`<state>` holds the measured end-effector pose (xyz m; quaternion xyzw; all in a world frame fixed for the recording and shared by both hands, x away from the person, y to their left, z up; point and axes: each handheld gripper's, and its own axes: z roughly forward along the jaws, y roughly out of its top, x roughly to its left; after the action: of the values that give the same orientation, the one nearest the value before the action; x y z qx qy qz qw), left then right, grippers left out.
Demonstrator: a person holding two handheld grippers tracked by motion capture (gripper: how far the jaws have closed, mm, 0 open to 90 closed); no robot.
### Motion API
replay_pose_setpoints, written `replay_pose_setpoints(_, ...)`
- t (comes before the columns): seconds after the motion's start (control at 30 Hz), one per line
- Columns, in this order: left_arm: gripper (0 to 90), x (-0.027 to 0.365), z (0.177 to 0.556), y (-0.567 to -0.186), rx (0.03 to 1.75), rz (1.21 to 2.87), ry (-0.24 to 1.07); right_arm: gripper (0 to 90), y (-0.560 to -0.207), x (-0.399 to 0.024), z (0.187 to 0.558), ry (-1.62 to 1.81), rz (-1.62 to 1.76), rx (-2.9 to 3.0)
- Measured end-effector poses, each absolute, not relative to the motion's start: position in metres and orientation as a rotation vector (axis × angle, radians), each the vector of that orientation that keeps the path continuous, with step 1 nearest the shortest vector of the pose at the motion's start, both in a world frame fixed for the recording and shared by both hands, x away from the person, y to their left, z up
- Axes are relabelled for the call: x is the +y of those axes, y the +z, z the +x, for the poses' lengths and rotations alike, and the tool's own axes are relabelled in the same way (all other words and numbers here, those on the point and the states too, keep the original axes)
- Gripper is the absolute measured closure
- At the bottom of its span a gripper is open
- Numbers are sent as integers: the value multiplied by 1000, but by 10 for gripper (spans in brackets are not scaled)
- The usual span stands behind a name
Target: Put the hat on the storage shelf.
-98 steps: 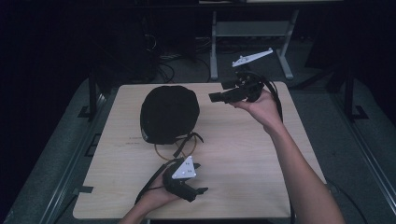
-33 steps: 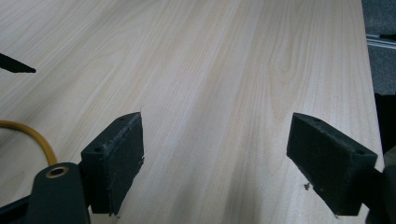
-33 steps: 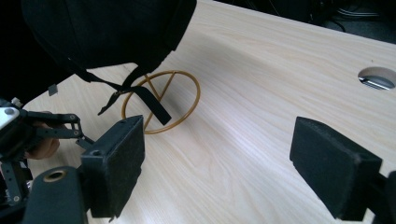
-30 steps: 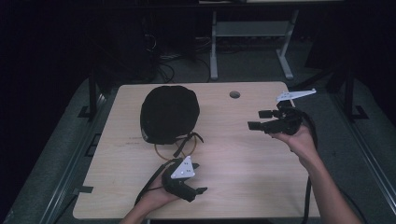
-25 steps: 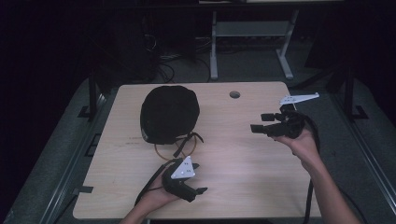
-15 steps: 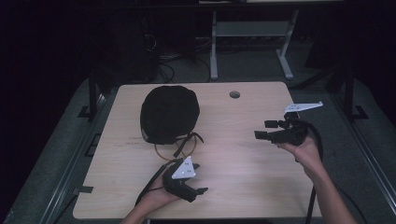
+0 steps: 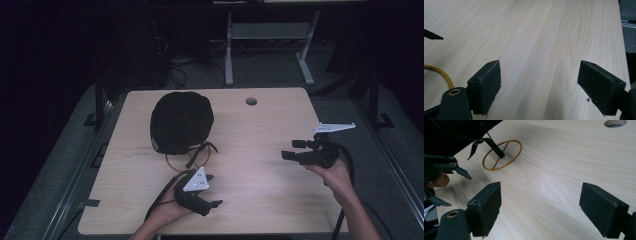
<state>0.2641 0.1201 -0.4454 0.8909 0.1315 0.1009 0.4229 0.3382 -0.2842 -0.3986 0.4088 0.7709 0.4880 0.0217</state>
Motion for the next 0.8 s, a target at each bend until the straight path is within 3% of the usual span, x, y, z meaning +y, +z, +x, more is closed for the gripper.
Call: replay_pose_setpoints(0.8,184,125,266,-442,359,2206,258,174,-431,-325,292,1511,1327,2339)
